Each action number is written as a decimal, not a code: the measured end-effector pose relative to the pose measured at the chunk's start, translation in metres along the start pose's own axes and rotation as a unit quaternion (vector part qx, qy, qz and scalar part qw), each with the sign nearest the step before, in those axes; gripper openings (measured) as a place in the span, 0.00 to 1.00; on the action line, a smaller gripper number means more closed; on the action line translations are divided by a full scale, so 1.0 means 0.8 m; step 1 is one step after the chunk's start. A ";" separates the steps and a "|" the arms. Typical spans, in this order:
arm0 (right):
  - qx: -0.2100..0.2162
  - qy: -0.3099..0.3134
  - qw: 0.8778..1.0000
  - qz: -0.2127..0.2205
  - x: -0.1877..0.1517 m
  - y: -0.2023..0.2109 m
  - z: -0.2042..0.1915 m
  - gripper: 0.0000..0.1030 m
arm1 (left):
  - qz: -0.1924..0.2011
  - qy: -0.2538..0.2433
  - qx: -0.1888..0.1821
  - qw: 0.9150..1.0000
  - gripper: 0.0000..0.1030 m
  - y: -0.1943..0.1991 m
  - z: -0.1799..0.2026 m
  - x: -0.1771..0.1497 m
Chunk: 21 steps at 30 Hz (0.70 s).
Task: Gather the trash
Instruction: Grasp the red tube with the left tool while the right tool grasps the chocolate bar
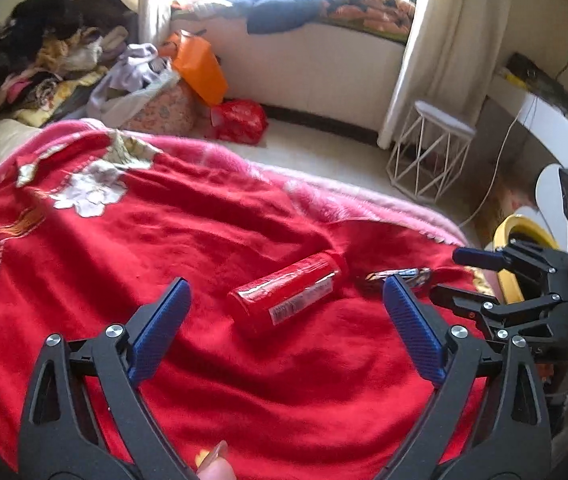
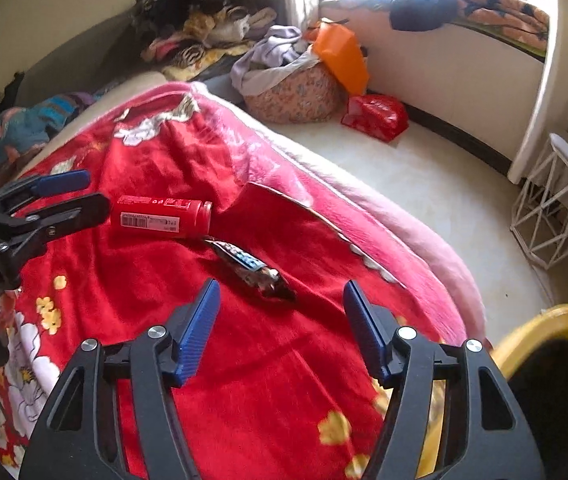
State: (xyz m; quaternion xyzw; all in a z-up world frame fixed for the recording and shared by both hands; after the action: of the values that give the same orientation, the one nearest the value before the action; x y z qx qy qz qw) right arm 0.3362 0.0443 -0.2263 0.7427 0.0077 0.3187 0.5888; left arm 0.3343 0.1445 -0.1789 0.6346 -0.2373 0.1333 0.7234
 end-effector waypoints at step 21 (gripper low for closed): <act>0.037 -0.003 0.999 -0.004 -0.032 0.004 -0.018 0.21 | -0.025 0.005 -0.046 0.999 0.37 -0.040 0.001 -0.016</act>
State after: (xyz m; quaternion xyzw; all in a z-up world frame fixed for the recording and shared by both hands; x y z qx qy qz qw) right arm 0.3077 0.0458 -0.2341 0.7646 0.0211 0.3138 0.5625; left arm 0.3392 0.1396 -0.2129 0.6057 -0.2237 0.1072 0.7560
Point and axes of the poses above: each gripper's, at about its wrist camera, not at the fingertips, and y roughly against the way its jaws point, z to its right, x to its top, the point moved 8 cm from there along -y, roughly the way its jaws point, and after that the axes turned 12 degrees about -z, right-handed, at the moved point
